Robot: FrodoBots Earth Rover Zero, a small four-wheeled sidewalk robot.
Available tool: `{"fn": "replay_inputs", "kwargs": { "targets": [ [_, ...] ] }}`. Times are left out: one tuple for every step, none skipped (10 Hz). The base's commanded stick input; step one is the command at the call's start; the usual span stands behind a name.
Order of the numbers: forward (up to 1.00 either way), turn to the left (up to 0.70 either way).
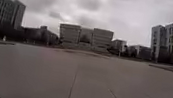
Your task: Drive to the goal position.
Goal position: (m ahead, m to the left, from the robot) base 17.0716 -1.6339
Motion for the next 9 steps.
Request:
{"fn": "replay_inputs", "kwargs": {
  "targets": [
    [0.7,-0.03],
    [0.7,-0.17],
    [0.7,-0.27],
    [0.7,-0.13],
    [0.7,-0.02],
    [0.7,0.0],
    [0.7,0.0],
    [0.7,0.0],
    [0.7,0.0]
  ]
}}
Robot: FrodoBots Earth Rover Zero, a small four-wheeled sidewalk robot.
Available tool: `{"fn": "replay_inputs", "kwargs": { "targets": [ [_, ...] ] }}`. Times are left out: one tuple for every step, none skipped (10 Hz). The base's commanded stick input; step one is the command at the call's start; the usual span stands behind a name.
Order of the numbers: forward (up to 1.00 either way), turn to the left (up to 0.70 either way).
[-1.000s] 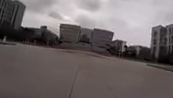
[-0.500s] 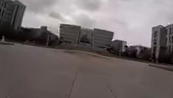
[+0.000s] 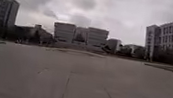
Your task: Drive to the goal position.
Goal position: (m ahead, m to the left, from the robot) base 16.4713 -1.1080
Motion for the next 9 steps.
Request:
{"fn": "replay_inputs", "kwargs": {
  "targets": [
    [0.7,0.0],
    [0.7,0.0],
    [0.7,0.0],
    [0.7,0.0],
    [0.7,0.0],
    [0.7,0.0],
    [0.7,0.0],
    [0.7,0.0],
    [0.7,0.0]
  ]
}}
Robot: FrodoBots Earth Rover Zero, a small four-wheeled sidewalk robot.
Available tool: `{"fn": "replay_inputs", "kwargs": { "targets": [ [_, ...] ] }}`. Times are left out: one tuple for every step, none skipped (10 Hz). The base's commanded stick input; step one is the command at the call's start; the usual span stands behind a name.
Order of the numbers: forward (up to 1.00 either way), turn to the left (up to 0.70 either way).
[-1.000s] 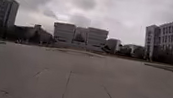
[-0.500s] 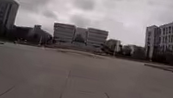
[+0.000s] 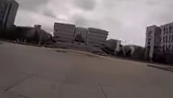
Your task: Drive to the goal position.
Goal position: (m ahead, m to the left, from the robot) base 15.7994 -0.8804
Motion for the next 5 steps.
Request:
{"fn": "replay_inputs", "kwargs": {
  "targets": [
    [0.7,0.0],
    [0.7,0.0],
    [0.7,0.0],
    [0.7,0.0],
    [0.7,0.0]
  ]
}}
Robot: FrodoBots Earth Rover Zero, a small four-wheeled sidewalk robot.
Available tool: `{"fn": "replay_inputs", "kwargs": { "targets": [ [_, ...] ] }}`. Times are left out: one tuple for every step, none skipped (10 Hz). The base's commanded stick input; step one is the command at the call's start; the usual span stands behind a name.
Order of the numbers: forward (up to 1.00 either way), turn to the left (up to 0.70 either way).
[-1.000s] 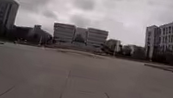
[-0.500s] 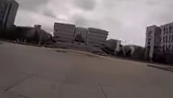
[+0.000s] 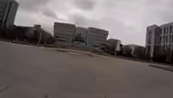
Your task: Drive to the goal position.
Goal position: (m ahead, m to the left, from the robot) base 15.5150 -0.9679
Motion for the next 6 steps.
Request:
{"fn": "replay_inputs", "kwargs": {
  "targets": [
    [0.7,0.0],
    [0.7,0.0],
    [0.7,0.0],
    [0.7,0.0],
    [0.7,0.0],
    [0.7,0.0]
  ]
}}
